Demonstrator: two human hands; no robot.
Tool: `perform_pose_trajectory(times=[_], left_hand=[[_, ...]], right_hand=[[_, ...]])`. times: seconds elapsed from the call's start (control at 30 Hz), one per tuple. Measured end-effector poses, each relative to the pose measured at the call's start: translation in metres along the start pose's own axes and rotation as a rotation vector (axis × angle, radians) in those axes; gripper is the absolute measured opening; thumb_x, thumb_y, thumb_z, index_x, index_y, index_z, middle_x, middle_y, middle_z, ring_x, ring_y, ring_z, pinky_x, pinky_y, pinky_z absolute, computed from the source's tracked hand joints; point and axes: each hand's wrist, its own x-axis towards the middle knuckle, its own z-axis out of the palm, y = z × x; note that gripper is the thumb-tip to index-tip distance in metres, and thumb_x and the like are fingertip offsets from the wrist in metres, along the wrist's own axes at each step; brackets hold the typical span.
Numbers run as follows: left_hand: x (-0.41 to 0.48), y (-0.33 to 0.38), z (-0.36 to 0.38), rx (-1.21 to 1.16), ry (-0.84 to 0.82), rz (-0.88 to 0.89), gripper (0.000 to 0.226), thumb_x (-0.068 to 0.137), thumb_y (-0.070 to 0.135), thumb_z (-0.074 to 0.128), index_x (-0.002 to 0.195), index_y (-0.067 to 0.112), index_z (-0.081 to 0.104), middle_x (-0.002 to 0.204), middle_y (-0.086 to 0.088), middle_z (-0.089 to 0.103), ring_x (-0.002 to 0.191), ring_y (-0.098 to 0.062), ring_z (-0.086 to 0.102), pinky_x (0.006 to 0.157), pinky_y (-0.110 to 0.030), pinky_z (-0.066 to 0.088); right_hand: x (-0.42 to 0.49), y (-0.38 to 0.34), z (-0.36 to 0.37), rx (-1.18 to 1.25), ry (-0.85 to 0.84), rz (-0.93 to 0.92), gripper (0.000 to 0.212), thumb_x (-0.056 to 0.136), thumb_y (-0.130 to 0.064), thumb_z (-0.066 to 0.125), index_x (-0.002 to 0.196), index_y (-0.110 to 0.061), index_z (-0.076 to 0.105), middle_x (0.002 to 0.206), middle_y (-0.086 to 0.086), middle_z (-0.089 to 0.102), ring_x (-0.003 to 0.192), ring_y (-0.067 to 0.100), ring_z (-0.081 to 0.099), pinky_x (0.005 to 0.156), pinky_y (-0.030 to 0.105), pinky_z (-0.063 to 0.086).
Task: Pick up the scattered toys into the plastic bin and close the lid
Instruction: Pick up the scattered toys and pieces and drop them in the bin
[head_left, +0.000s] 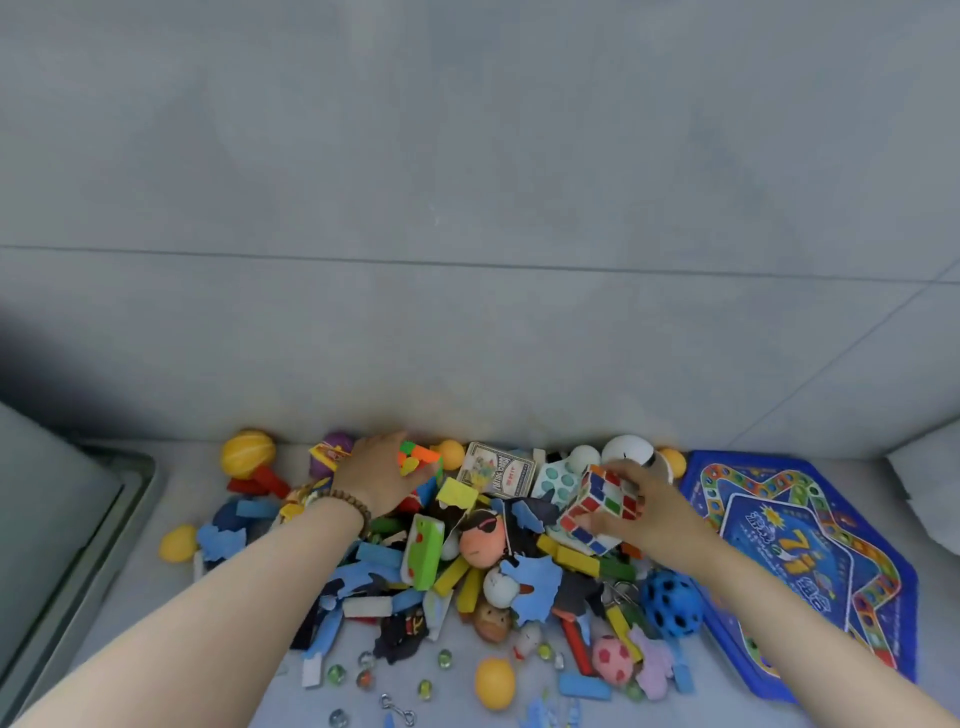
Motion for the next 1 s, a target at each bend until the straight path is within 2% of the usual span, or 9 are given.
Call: perform_pose_trajectory(times=[0.23,0.33,0.4,0.47,0.53,0.67,0.77,0.9,1.0], left_hand=[[0.014,-0.004,0.011,0.012,0.014,-0.029,0.053,0.078,0.06,0.06,0.114,0.022,0.055,0.113,0.002,0.063,0.103,-0.017,0.059,0.083,-0.031,0.05],[0.014,-0.006,0.011,-0.042,0.033,-0.023,0.051,0.081,0.053,0.06,0.118,0.017,0.056,0.116,-0.001,0.063,0.108,-0.019,0.059,0.088,-0.034,0.05],[0.009,-0.008,0.001,-0.165,0.044,-0.018,0.06,0.084,0.05,0.06,0.13,0.014,0.05,0.129,-0.002,0.058,0.119,-0.02,0.053,0.097,-0.034,0.046],[-0.003,-0.012,-0.021,-0.341,0.026,0.029,0.054,0.084,0.049,0.06,0.128,0.017,0.053,0.129,0.001,0.058,0.122,-0.018,0.052,0.101,-0.034,0.044],[-0.022,-0.015,-0.05,-0.505,0.027,0.066,0.044,0.084,0.046,0.062,0.12,0.022,0.059,0.12,0.004,0.063,0.116,-0.015,0.056,0.098,-0.034,0.047],[-0.086,-0.029,-0.125,-0.676,0.16,0.045,0.054,0.085,0.037,0.064,0.132,0.014,0.05,0.121,-0.001,0.061,0.109,-0.014,0.059,0.089,-0.024,0.047],[-0.16,-0.053,-0.187,-0.954,0.194,0.047,0.051,0.088,0.026,0.063,0.135,0.018,0.043,0.119,-0.008,0.062,0.098,-0.023,0.066,0.086,-0.037,0.055],[-0.256,-0.11,-0.251,-1.274,0.242,0.089,0.037,0.096,0.022,0.048,0.131,0.033,0.04,0.115,-0.006,0.065,0.092,-0.025,0.068,0.077,-0.032,0.059],[-0.309,-0.173,-0.276,-1.52,0.309,0.048,0.026,0.099,0.031,0.038,0.119,0.025,0.054,0.109,-0.004,0.068,0.083,-0.017,0.069,0.075,-0.027,0.058]], right_hand=[[0.018,-0.033,0.013,0.041,-0.002,-0.069,0.049,0.074,-0.027,0.078,0.111,-0.034,0.047,0.101,-0.015,0.06,0.093,0.001,0.06,0.071,0.01,0.048],[0.021,-0.036,0.021,0.022,-0.009,-0.087,0.05,0.074,-0.03,0.077,0.114,-0.034,0.046,0.106,-0.016,0.058,0.1,0.004,0.058,0.073,0.011,0.045],[0.018,-0.044,0.02,0.022,-0.011,-0.087,0.053,0.073,-0.033,0.078,0.116,-0.034,0.046,0.107,-0.017,0.058,0.1,0.002,0.057,0.07,0.009,0.044],[0.014,-0.059,0.017,0.04,-0.016,-0.095,0.054,0.073,-0.036,0.078,0.117,-0.034,0.046,0.107,-0.016,0.058,0.097,0.0,0.057,0.07,0.01,0.045],[0.007,-0.082,0.013,0.063,-0.016,-0.119,0.054,0.073,-0.036,0.077,0.117,-0.031,0.048,0.107,-0.013,0.06,0.095,0.001,0.058,0.069,0.012,0.046],[-0.025,-0.161,0.014,0.053,-0.022,-0.213,0.053,0.073,-0.039,0.076,0.117,-0.028,0.05,0.106,-0.008,0.062,0.093,0.005,0.062,0.071,0.014,0.048],[-0.067,-0.24,0.025,0.079,-0.024,-0.3,0.049,0.077,-0.041,0.071,0.118,-0.026,0.049,0.108,-0.007,0.061,0.092,0.004,0.06,0.069,0.013,0.047],[-0.121,-0.342,0.073,0.282,-0.226,-0.307,0.049,0.076,-0.045,0.068,0.117,-0.026,0.048,0.109,0.001,0.062,0.086,0.008,0.065,0.063,0.021,0.052],[-0.147,-0.407,0.137,0.423,-0.437,-0.253,0.047,0.08,-0.04,0.069,0.119,-0.022,0.049,0.108,0.009,0.063,0.076,0.012,0.068,0.061,0.025,0.055]])
